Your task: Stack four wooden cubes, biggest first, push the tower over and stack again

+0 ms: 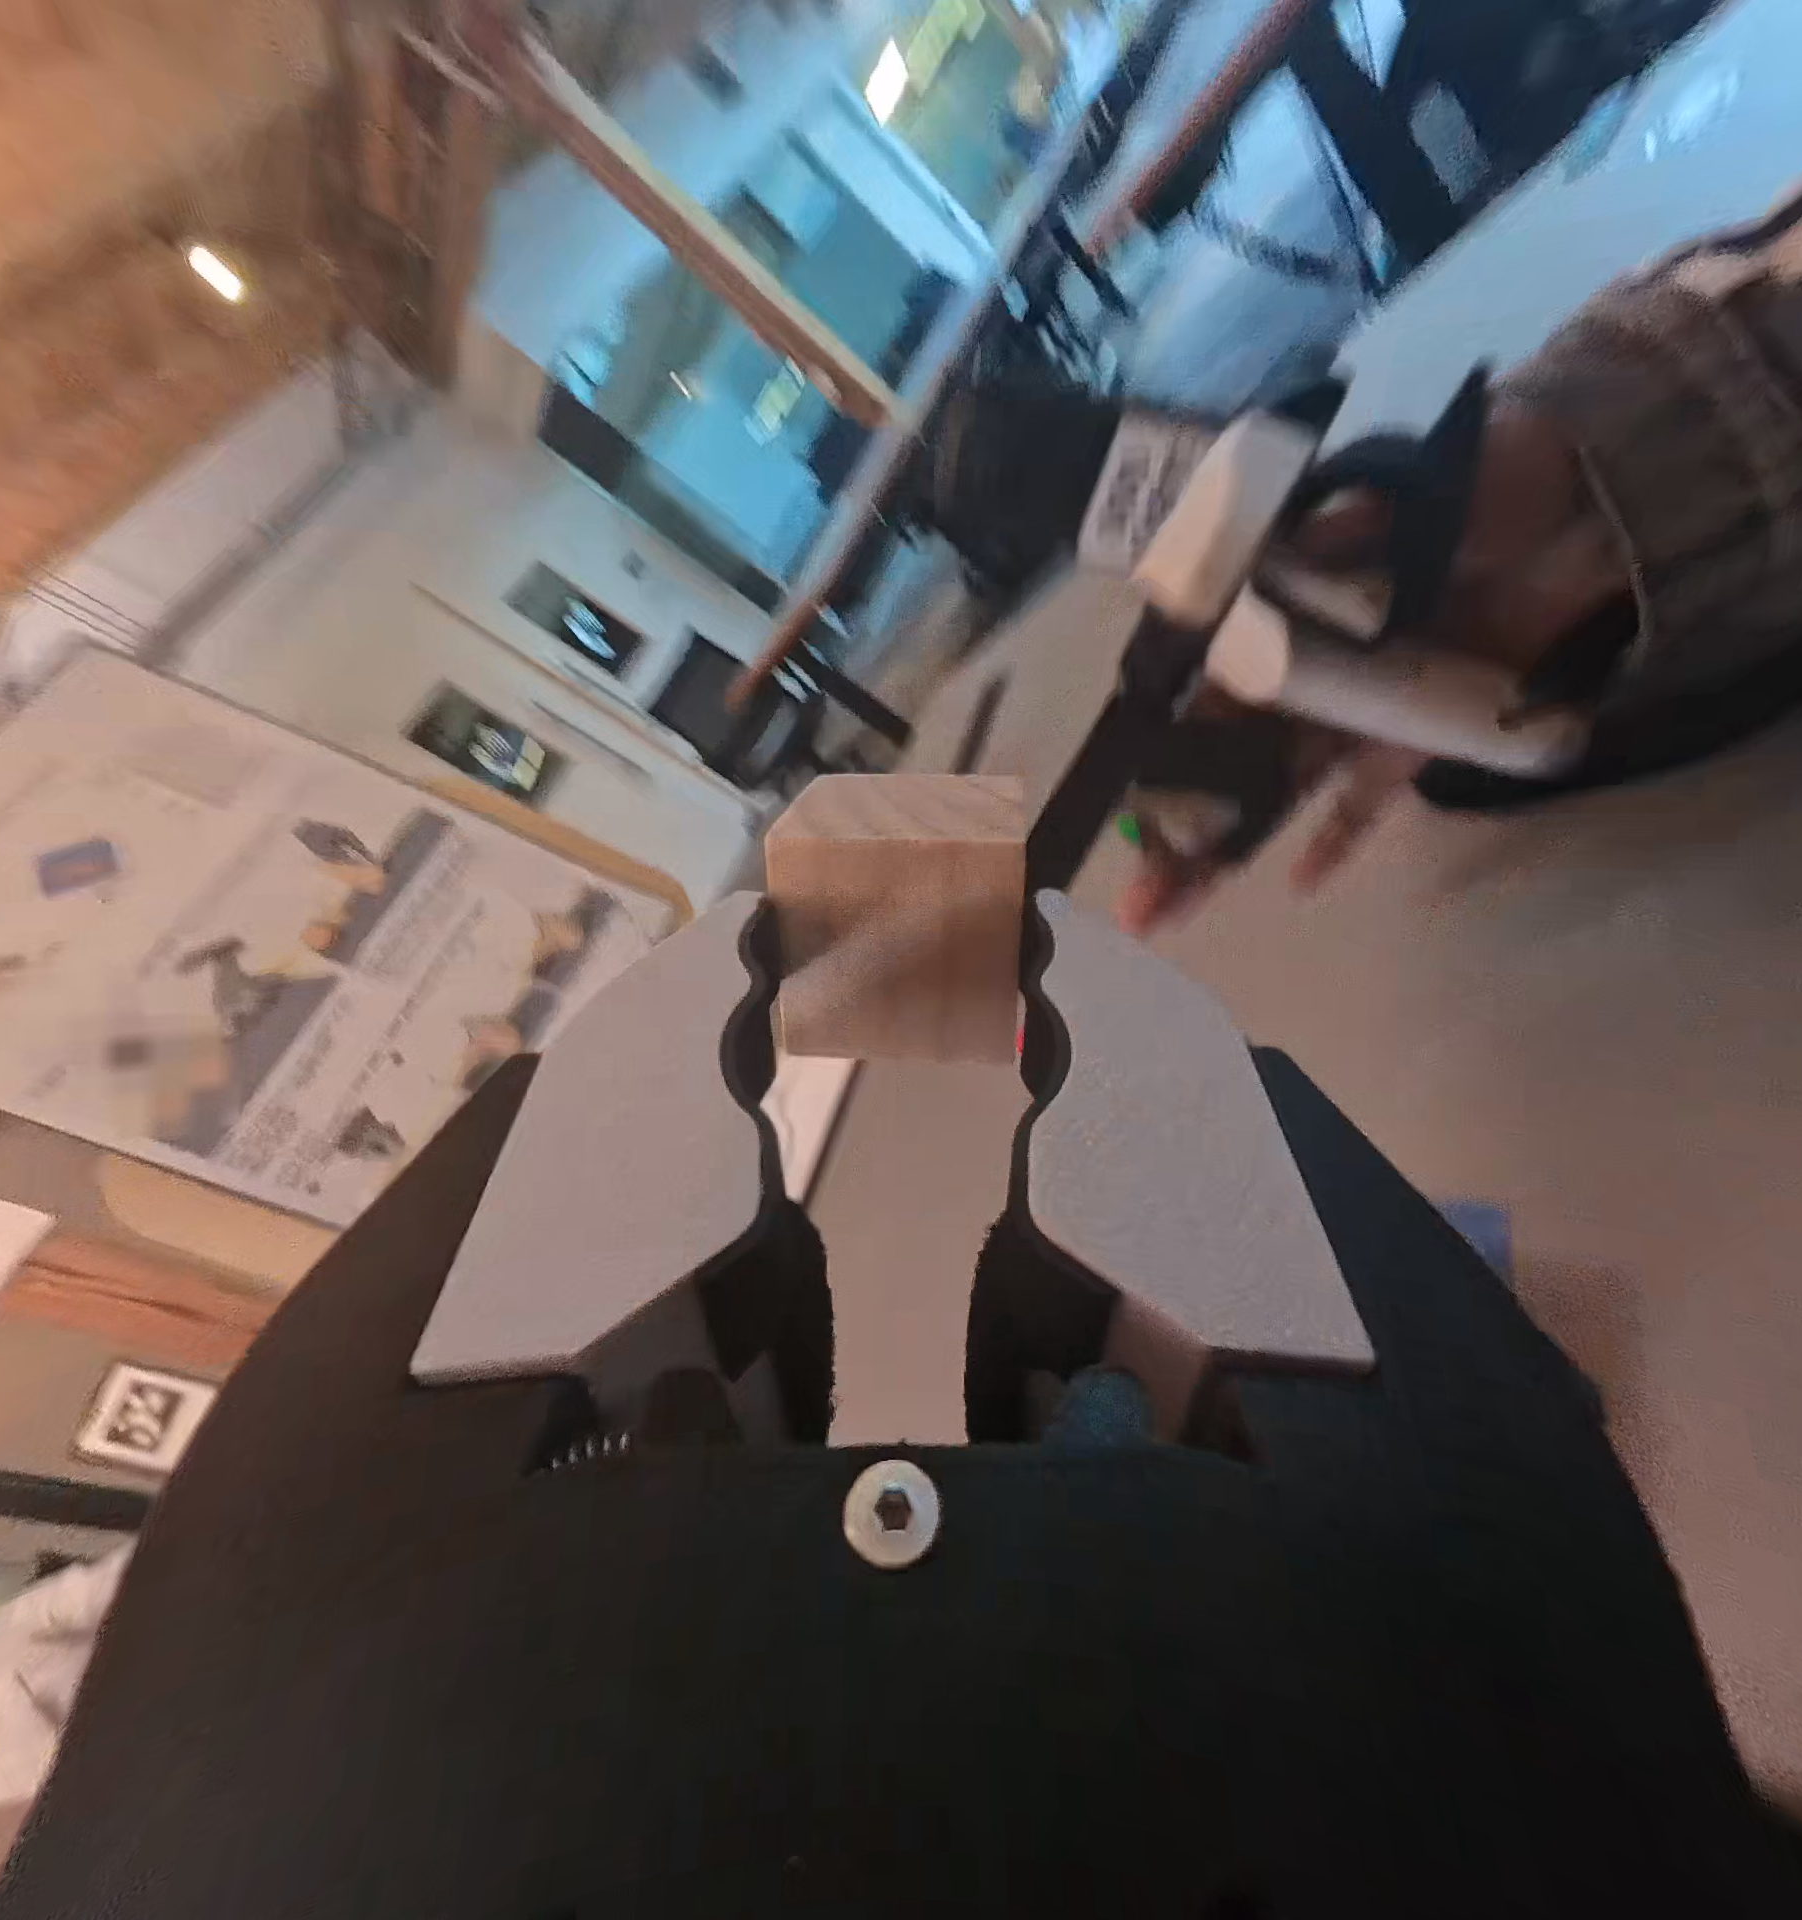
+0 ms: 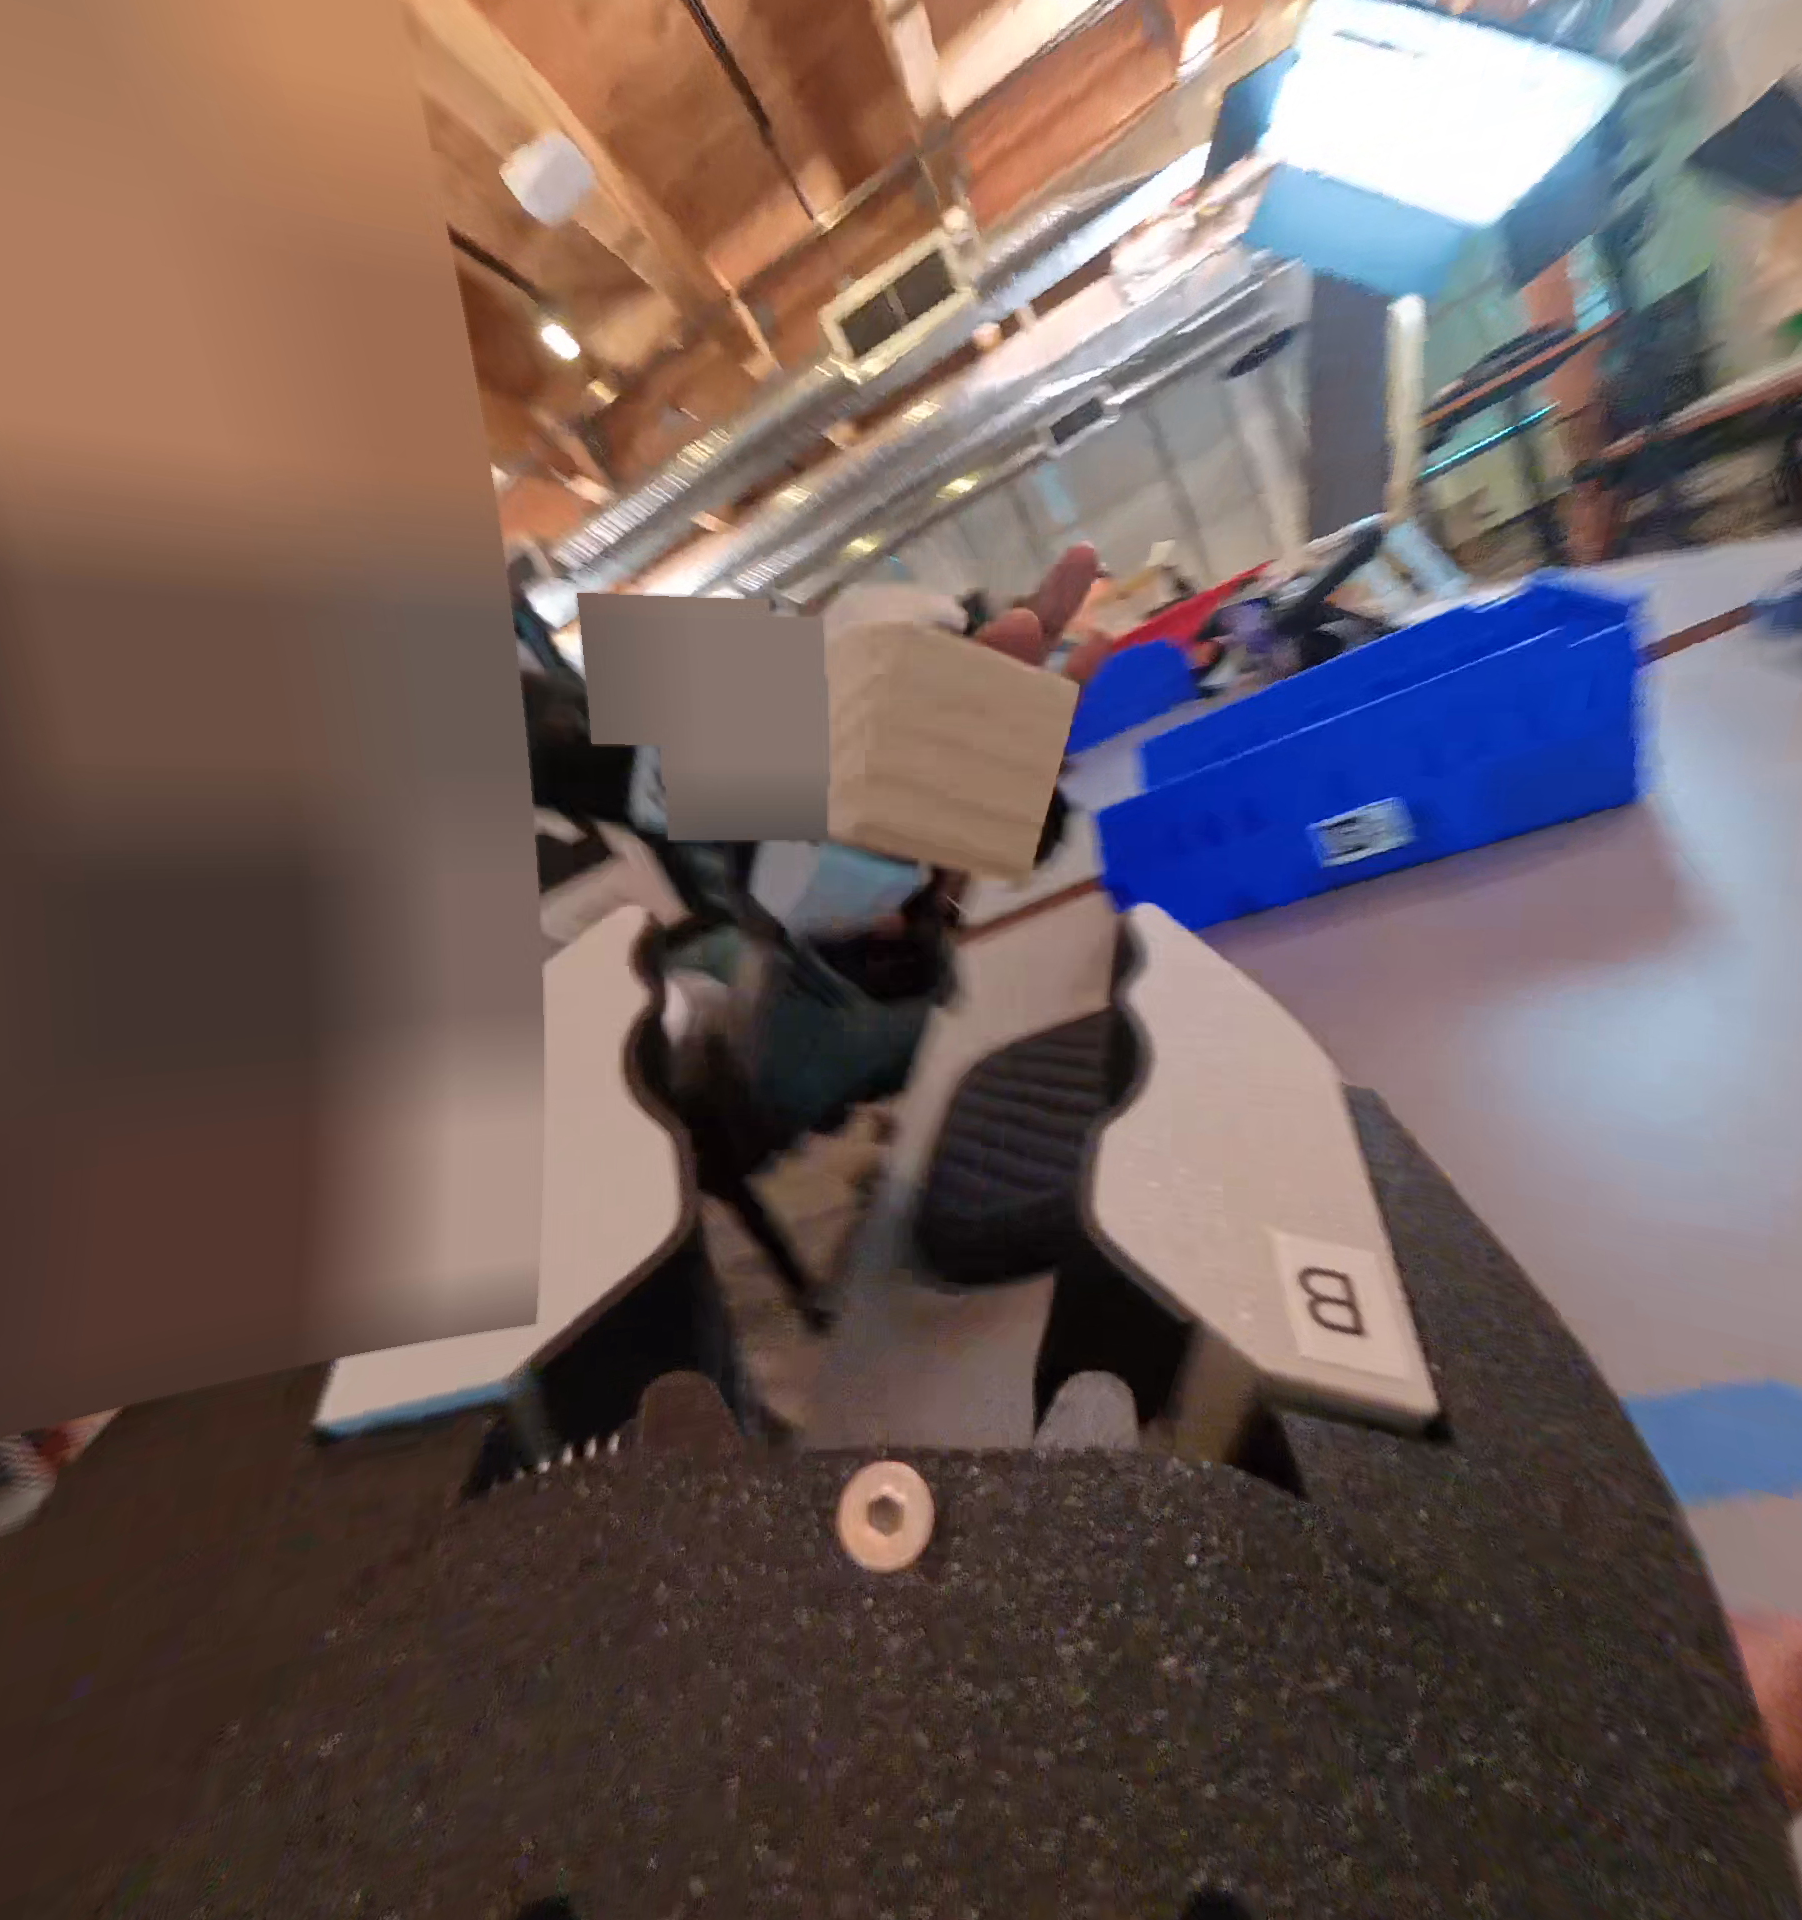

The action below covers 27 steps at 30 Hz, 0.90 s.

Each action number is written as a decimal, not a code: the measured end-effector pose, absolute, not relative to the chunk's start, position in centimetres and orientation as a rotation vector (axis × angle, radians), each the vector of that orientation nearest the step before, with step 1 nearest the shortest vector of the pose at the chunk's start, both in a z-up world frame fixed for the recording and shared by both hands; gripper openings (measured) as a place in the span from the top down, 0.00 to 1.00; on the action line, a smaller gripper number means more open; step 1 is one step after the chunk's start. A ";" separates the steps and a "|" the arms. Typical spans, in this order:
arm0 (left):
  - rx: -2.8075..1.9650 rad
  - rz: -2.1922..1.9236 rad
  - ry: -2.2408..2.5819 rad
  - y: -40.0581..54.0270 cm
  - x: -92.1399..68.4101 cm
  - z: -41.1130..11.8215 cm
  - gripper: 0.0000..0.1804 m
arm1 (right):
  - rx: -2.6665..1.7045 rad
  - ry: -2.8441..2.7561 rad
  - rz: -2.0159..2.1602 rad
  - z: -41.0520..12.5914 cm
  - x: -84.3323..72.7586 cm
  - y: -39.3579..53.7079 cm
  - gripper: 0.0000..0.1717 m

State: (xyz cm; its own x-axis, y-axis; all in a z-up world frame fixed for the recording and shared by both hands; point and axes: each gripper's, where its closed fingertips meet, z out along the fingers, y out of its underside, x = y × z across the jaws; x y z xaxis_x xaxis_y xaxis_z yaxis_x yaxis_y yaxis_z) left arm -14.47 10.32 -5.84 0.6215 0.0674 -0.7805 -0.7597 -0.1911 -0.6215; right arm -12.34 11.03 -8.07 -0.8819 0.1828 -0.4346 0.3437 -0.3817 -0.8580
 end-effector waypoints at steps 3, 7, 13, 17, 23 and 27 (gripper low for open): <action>-2.041 0.655 0.644 8.3 -17.3 -8.2 0.75 | 0.769 2.155 -2.480 -10.1 -13.6 12.9 0.39; -2.571 0.296 0.673 5.7 -17.9 -11.5 0.75 | 0.747 2.451 -2.392 -12.4 -13.8 13.6 0.30; -2.923 0.068 0.651 6.2 -16.7 -14.1 0.75 | 0.794 2.516 -2.356 -13.7 -14.2 13.9 0.31; -3.006 0.097 0.619 6.7 -17.2 -16.2 0.75 | 0.779 2.522 -2.407 -12.9 -13.8 14.3 0.31; -3.035 0.080 0.562 6.5 -17.4 -18.6 0.75 | 0.755 2.484 -2.470 -12.2 -13.2 14.6 0.32; -3.005 0.074 0.590 6.9 -17.4 -18.9 0.75 | 0.739 2.493 -2.468 -12.2 -13.1 14.4 0.32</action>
